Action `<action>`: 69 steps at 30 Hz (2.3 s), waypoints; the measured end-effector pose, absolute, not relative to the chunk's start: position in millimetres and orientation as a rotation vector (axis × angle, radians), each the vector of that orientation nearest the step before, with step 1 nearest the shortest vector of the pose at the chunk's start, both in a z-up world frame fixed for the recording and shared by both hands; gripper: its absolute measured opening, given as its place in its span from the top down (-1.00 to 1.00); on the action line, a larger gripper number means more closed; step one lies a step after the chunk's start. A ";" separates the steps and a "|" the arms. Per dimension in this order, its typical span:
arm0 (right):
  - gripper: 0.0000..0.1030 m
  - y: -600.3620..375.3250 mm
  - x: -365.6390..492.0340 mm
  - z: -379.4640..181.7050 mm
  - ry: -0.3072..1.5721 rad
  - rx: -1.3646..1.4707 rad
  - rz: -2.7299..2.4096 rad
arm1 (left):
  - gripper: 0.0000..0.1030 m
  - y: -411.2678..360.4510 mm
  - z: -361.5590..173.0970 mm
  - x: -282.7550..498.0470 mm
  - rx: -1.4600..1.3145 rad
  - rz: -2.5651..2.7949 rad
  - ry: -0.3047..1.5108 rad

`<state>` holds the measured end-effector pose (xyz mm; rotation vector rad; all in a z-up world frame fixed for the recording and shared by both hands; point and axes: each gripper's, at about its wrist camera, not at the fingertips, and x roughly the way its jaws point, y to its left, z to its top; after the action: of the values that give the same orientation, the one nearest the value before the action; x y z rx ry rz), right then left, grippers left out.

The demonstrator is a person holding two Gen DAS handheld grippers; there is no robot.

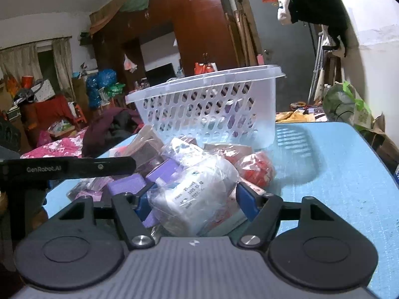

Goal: Organize objects
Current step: 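Grasp the white wrapped package with the right tool while the left tool grasps the red gift box, then lift both items into the white basket and open both tools, then grasp a clear plastic bag with the right tool while the left tool grasps the white-blue wrapped pack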

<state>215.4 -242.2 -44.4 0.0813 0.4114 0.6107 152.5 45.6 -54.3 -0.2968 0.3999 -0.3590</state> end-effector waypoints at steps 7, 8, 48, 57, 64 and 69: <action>-0.39 -247.0 212.6 -33.9 0.352 0.069 0.590 | -0.02 50.4 -44.3 140.4 -0.301 -0.359 0.324; -0.39 -247.5 212.5 -33.3 0.348 0.067 0.587 | -0.02 49.8 -43.4 140.5 -0.301 -0.361 0.321; -1.00 -253.0 249.6 11.4 0.330 -0.003 0.547 | -0.64 92.6 13.8 169.1 -0.150 -0.137 0.273; -1.00 -250.7 154.6 -41.6 0.365 0.055 0.610 | -0.64 89.8 -25.4 97.3 -0.148 -0.015 0.295; -0.33 -220.6 161.9 -58.2 0.422 -0.032 0.676 | -0.64 74.3 -45.8 87.9 -0.109 -0.020 0.359; 0.19 -226.6 158.0 -55.5 0.421 -0.051 0.656 | -0.64 73.7 -52.9 78.8 -0.103 0.003 0.356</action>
<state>158.0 -226.6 -55.5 -0.0509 0.4208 0.6557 78.8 73.7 -52.9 -0.1034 0.3561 0.0030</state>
